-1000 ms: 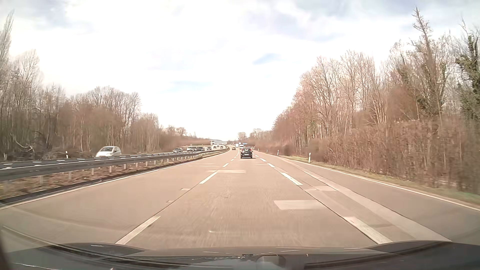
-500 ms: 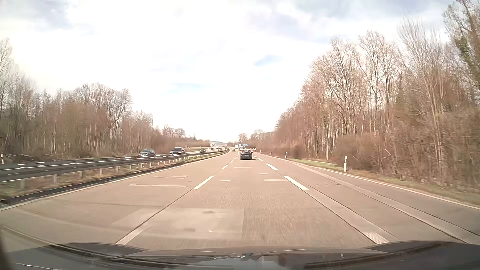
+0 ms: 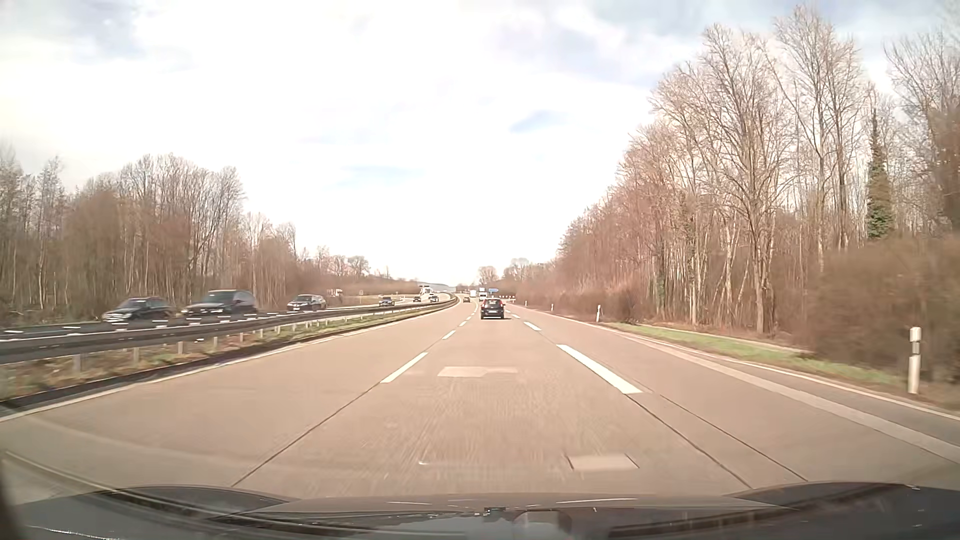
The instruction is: Follow the waypoints while adhering to traffic rules and regulations
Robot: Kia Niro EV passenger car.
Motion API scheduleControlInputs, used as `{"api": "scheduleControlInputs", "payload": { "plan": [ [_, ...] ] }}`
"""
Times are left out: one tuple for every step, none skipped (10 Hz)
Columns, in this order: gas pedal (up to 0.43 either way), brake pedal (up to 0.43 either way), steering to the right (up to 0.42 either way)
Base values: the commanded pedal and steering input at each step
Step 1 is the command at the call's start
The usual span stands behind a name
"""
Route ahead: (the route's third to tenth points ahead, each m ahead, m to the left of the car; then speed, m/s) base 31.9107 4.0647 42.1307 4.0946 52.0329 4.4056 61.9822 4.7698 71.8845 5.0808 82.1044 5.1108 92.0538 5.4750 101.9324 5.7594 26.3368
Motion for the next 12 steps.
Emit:
{"api": "scheduleControlInputs", "payload": {
  "plan": [
    [0.177, 0.000, 0.000],
    [0.177, 0.000, 0.000],
    [0.177, 0.000, 0.000],
    [0.177, 0.000, 0.001],
    [0.177, 0.000, 0.000],
    [0.189, 0.000, 0.000],
    [0.189, 0.000, 0.001],
    [0.189, 0.000, 0.001],
    [0.189, 0.000, 0.000],
    [0.189, 0.000, 0.000],
    [0.189, 0.000, 0.000],
    [0.189, 0.000, 0.000]
  ]
}}
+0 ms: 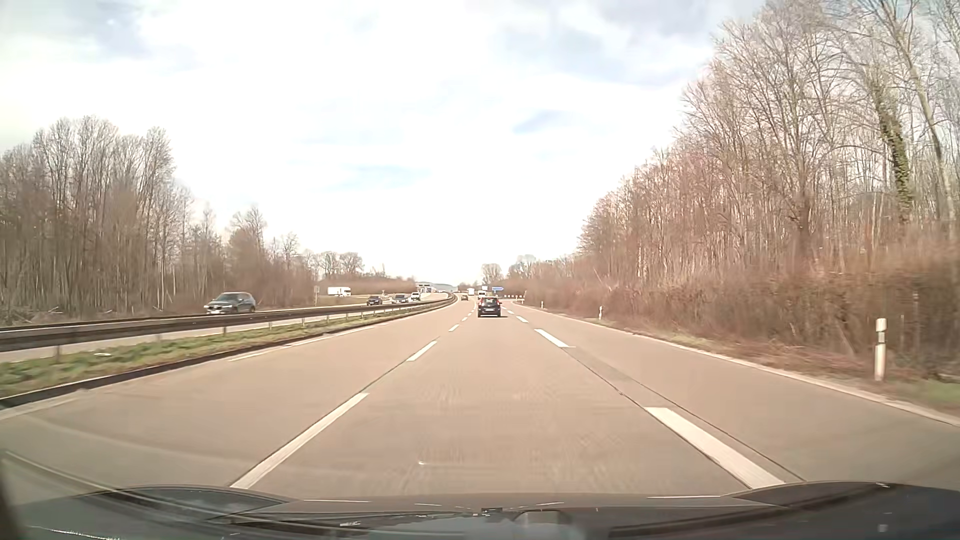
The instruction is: Follow the waypoints while adhering to traffic rules and regulations
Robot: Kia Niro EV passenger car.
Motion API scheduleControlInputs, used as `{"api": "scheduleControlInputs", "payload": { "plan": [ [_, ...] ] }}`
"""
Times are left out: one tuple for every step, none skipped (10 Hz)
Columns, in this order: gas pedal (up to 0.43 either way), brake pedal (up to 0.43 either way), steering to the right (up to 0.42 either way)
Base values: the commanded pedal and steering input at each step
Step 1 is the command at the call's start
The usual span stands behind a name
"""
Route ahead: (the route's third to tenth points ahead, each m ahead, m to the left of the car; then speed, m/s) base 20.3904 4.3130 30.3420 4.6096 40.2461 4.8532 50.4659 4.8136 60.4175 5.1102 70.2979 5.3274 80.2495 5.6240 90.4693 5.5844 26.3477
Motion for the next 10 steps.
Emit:
{"api": "scheduleControlInputs", "payload": {
  "plan": [
    [0.189, 0.000, 0.000],
    [0.189, 0.000, 0.000],
    [0.189, 0.000, 0.000],
    [0.189, 0.000, 0.000],
    [0.189, 0.000, 0.000],
    [0.189, 0.000, 0.000],
    [0.189, 0.000, 0.000],
    [0.189, 0.000, 0.000],
    [0.189, 0.000, 0.000],
    [0.189, 0.000, -0.001]
  ]
}}
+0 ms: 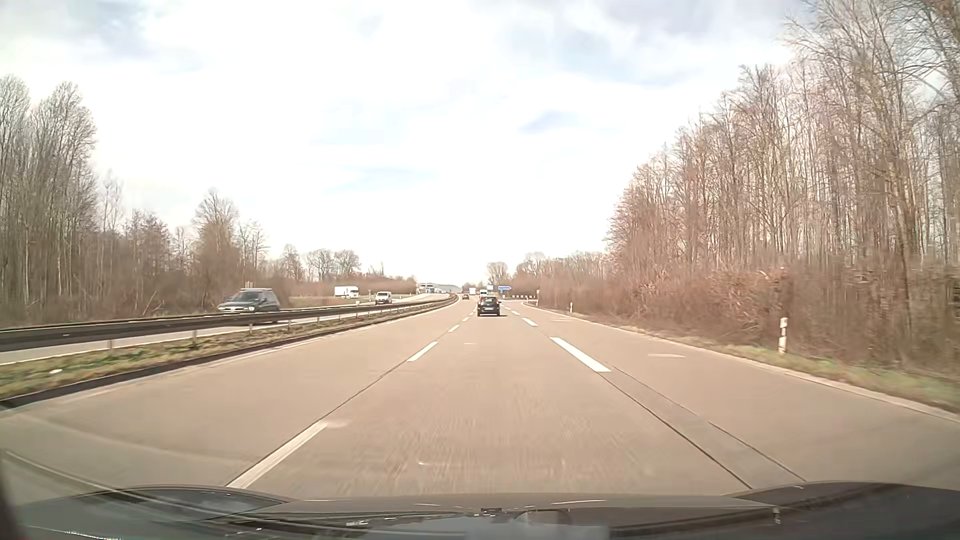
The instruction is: Follow the waypoints while adhering to traffic rules and regulations
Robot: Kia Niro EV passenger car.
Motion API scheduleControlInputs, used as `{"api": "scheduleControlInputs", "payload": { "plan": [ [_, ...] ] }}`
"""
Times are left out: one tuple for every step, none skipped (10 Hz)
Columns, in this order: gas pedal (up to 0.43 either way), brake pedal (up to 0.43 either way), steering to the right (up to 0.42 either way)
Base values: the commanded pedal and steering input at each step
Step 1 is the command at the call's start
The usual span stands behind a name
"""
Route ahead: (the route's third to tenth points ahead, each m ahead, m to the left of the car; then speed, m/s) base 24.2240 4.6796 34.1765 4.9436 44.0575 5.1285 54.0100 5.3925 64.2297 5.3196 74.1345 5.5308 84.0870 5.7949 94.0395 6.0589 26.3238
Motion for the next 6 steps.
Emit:
{"api": "scheduleControlInputs", "payload": {
  "plan": [
    [0.189, 0.000, 0.000],
    [0.189, 0.000, 0.000],
    [0.189, 0.000, 0.000],
    [0.189, 0.000, -0.001],
    [0.189, 0.000, -0.001],
    [0.189, 0.000, 0.000]
  ]
}}
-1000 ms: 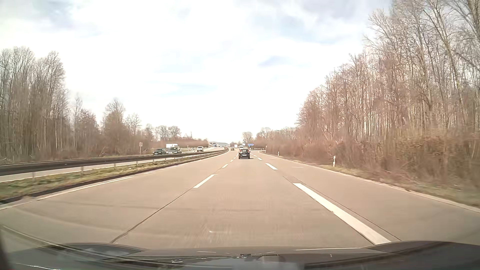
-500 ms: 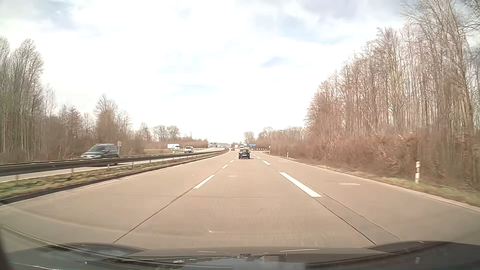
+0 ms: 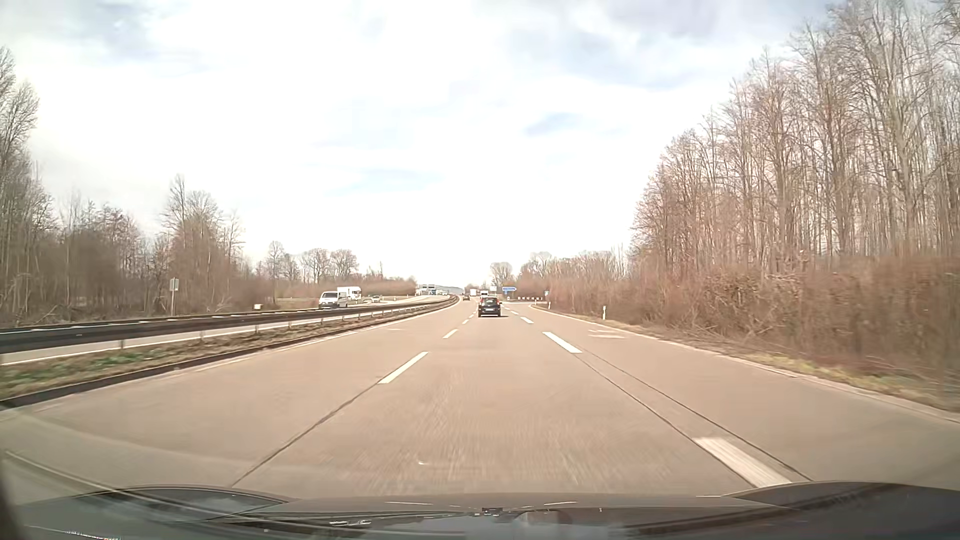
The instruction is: Follow the waypoints while adhering to traffic rules and regulations
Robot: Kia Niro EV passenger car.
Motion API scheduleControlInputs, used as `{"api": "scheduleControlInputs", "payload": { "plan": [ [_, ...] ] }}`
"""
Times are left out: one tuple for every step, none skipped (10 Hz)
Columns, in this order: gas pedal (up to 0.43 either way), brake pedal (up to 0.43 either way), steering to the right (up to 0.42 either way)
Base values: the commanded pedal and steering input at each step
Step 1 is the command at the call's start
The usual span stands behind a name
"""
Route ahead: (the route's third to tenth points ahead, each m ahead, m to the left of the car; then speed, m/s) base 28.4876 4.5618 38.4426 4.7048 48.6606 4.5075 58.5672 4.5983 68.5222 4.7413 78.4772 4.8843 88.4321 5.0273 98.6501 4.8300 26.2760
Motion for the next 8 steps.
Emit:
{"api": "scheduleControlInputs", "payload": {
  "plan": [
    [0.189, 0.000, 0.000],
    [0.189, 0.000, 0.000],
    [0.189, 0.000, 0.000],
    [0.189, 0.000, 0.000],
    [0.189, 0.000, 0.000],
    [0.197, 0.000, 0.000],
    [0.197, 0.000, 0.000],
    [0.209, 0.000, 0.000]
  ]
}}
